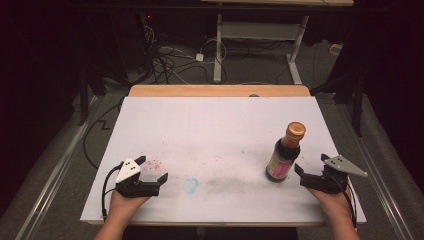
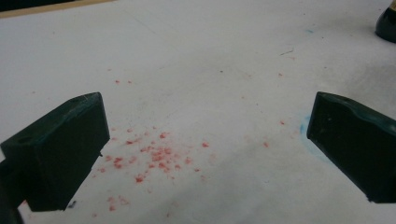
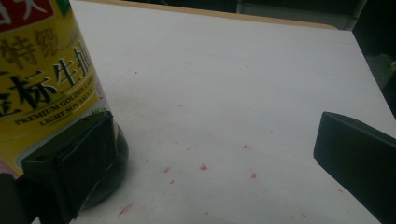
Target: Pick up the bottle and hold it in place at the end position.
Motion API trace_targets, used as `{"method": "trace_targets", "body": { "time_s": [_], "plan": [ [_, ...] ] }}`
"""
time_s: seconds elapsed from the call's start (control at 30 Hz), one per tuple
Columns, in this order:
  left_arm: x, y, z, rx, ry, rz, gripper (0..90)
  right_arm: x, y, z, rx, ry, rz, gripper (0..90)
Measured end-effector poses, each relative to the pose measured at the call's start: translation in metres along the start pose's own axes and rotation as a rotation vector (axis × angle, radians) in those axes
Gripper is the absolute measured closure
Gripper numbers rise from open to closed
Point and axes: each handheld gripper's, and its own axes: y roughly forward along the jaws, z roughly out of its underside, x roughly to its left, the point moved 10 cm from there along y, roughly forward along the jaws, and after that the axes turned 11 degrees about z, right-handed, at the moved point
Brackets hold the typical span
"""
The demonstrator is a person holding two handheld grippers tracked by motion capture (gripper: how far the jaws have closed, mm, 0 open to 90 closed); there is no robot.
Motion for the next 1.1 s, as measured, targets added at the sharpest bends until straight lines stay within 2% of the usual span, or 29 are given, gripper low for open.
{"method": "trace_targets", "body": {
  "time_s": [0.17,0.37,0.5,0.57,0.73,0.97,1.1],
  "plan": [
    [0.000,0.000,-0.003,-0.016,-0.017,0.000,0.0,0.000,-0.002,0.002,0.004,-0.002,-0.001,0.3],
    [-0.001,0.002,-0.003,-0.007,-0.010,0.005,0.0,-0.005,-0.005,0.002,0.000,0.015,0.005,0.5],
    [-0.001,0.002,-0.004,-0.010,0.006,0.003,0.0,-0.004,-0.009,-0.001,-0.006,0.020,-0.007,0.6],
    [-0.001,0.001,-0.004,-0.016,-0.010,0.020,0.0,0.001,-0.015,-0.007,-0.017,0.034,-0.035,0.9],
    [0.000,0.003,0.001,0.008,-0.007,0.010,0.0,0.016,-0.031,-0.024,-0.072,0.033,-0.085,2.1],
    [0.000,0.004,0.005,0.038,-0.006,0.014,0.0,0.037,-0.038,-0.031,-0.082,0.018,-0.157,1.6],
    [0.000,0.004,0.005,0.034,-0.005,0.010,0.0,0.046,-0.039,-0.034,-0.087,0.007,-0.178,1.5]
  ]
}}
